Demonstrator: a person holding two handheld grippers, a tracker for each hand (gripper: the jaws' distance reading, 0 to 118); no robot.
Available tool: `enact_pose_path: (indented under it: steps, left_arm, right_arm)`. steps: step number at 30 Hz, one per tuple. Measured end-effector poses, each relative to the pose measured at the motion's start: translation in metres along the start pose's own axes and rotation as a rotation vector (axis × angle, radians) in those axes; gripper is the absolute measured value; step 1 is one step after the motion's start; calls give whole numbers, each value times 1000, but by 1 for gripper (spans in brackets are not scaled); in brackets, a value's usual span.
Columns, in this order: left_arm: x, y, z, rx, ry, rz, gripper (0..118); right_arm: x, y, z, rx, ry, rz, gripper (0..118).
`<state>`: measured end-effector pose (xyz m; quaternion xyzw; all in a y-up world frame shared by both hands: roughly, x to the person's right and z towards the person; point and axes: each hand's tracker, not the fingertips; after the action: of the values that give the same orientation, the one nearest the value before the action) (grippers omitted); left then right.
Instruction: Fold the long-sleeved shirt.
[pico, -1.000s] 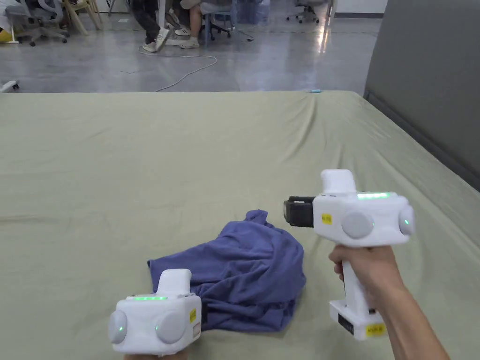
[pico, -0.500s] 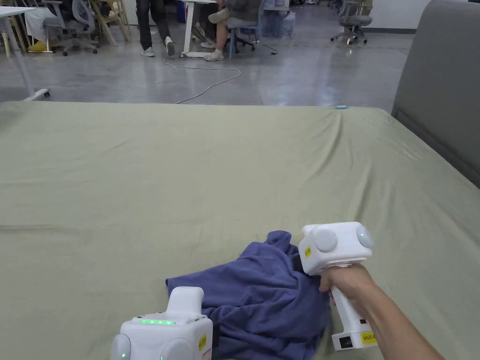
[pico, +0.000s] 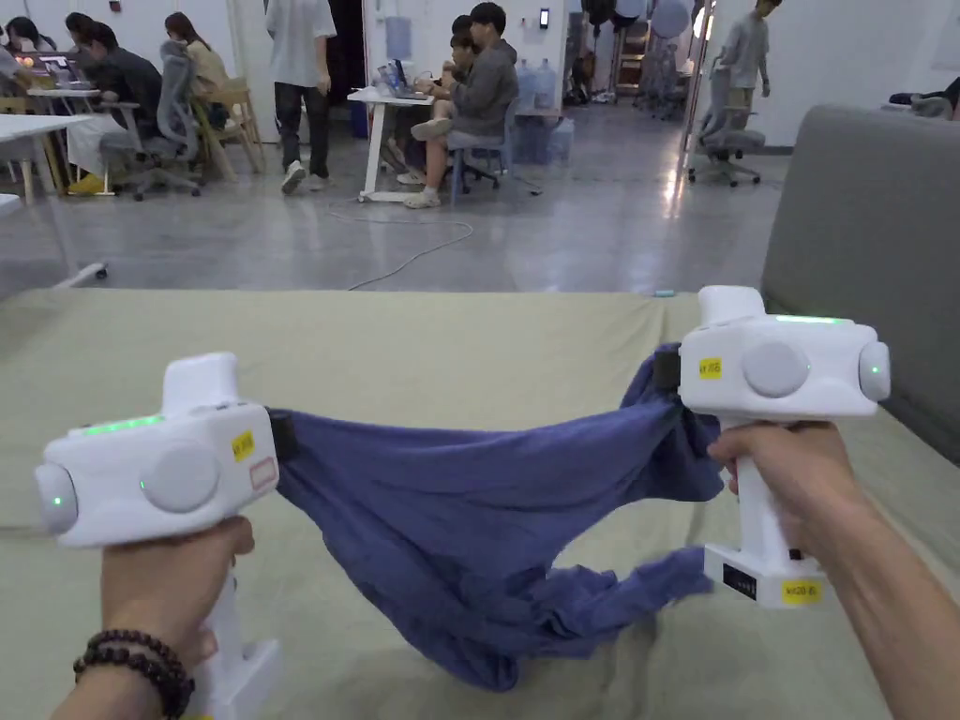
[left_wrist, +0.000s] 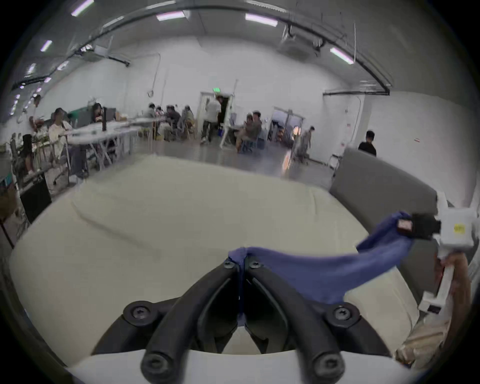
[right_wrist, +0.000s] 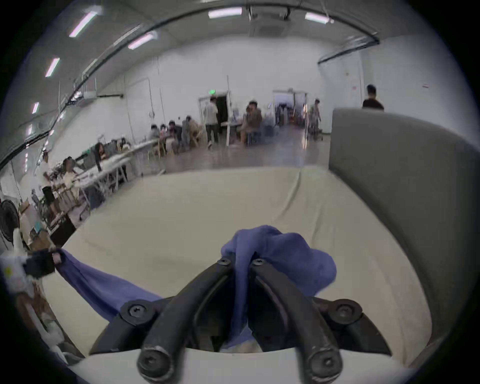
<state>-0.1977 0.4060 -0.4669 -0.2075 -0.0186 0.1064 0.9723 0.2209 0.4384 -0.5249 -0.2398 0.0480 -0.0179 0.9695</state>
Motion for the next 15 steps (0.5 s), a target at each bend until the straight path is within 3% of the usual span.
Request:
enact_pose_path:
  steps: [10,15]
  left_arm:
    - [58,200,4,224,46,-122,0]
    - [79,263,18,318,100,-157,0]
  right_arm:
    - [-28,142,36,261,-83,44,3]
    - [-24,194,50,330,-96,-28,3]
